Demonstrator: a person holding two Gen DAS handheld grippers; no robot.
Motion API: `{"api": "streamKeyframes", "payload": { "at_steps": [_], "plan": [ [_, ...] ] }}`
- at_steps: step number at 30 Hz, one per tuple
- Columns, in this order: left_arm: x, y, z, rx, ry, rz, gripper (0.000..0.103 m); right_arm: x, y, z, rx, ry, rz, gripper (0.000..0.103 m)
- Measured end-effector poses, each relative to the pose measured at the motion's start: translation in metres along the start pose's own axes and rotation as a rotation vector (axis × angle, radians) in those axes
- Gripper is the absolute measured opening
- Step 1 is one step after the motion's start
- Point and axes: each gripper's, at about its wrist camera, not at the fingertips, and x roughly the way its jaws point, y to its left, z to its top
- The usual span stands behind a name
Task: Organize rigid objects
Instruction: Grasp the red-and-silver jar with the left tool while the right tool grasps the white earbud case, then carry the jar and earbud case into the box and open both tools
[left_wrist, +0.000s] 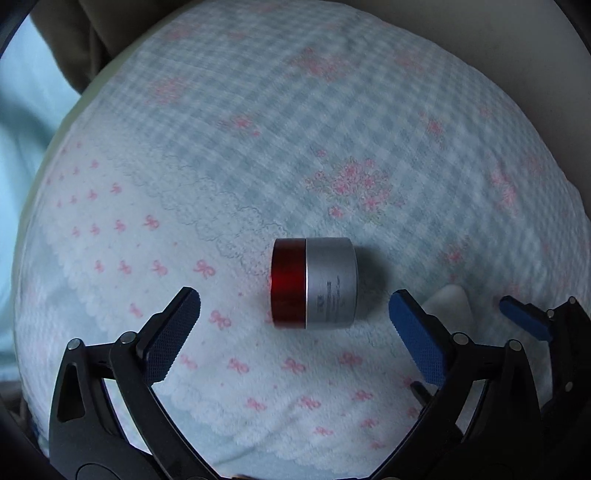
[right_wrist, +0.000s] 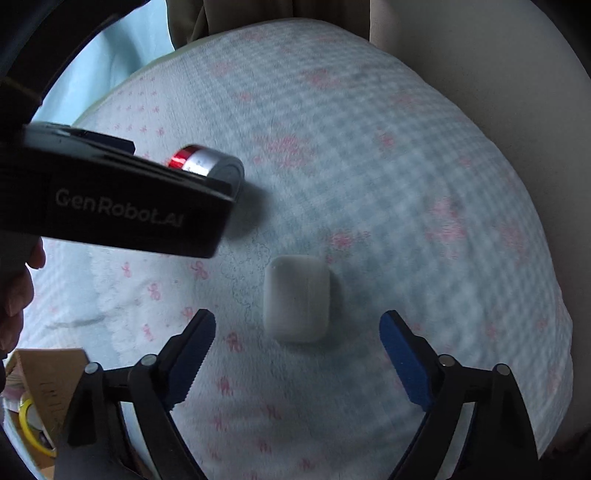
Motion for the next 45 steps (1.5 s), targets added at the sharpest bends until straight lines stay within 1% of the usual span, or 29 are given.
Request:
{"api": "streamKeyframes", "payload": {
  "at_steps": [2,3,4,5,7,9,10,11,12,13,14,18,24,27,31,35,39,41,45],
  "plan": [
    [0.013,-0.002,0.002,0.013,0.013,-0.004,0.086,0.014,0.001,-0.001,0.016,0.0,0.008,0.084],
    [0.019,-0.003,0.003,0.018,0.021,-0.005,0.083,0.021,0.001,-0.002,0.023,0.001,0.018,0.077],
    [0.024,-0.003,0.003,0.021,0.025,-0.008,0.077,0.027,0.002,-0.002,0.027,0.006,0.031,0.07],
    [0.029,-0.004,0.004,0.021,0.026,-0.015,0.07,0.032,0.002,-0.003,0.028,0.007,0.032,0.069],
    [0.033,-0.007,0.003,0.021,0.013,-0.015,0.07,0.033,0.003,-0.005,0.025,-0.029,0.022,0.069],
    [0.032,-0.007,0.003,0.023,-0.009,-0.014,0.062,0.033,0.003,-0.006,0.035,-0.046,0.01,0.065],
    [0.032,-0.01,0.003,0.021,-0.016,-0.02,0.051,0.033,0.002,-0.005,0.043,-0.053,0.008,0.061],
    [0.03,-0.011,0.002,0.018,-0.023,-0.024,0.044,0.033,0.001,-0.005,0.051,-0.061,0.006,0.058],
    [0.028,-0.014,0.002,0.018,-0.025,-0.018,0.039,0.032,0.001,-0.006,0.053,-0.062,-0.002,0.051],
    [0.027,-0.014,0.002,0.019,-0.026,-0.013,0.039,0.032,0.0,-0.006,0.05,-0.062,-0.01,0.043],
    [0.027,-0.014,0.001,0.016,-0.028,-0.01,0.039,0.031,-0.002,-0.006,0.046,-0.067,-0.014,0.041],
    [0.02,-0.021,0.005,-0.02,-0.03,-0.014,0.038,0.031,-0.008,-0.004,0.049,-0.054,0.011,0.041],
    [-0.006,-0.01,-0.006,-0.053,-0.047,-0.011,0.038,0.027,-0.017,0.0,0.067,-0.05,0.045,0.041],
    [-0.019,-0.012,-0.01,-0.065,-0.059,-0.015,0.038,0.021,-0.024,0.003,0.074,-0.052,0.053,0.041],
    [-0.053,-0.014,-0.02,-0.094,-0.091,-0.026,0.038,0.005,-0.039,0.003,0.083,-0.065,0.054,0.041],
    [-0.09,-0.012,-0.029,-0.127,-0.133,-0.03,0.038,-0.017,-0.045,-0.001,0.08,-0.075,0.053,0.041],
    [-0.135,-0.01,-0.042,-0.173,-0.176,-0.03,0.038,-0.051,-0.04,-0.007,0.051,-0.094,0.053,0.041],
    [-0.16,-0.001,-0.052,-0.207,-0.196,-0.03,0.038,-0.073,-0.035,-0.009,0.029,-0.108,0.056,0.041],
    [-0.212,0.012,-0.084,-0.284,-0.241,-0.027,0.038,-0.117,-0.018,-0.006,-0.022,-0.138,0.08,0.041]
  ]
}}
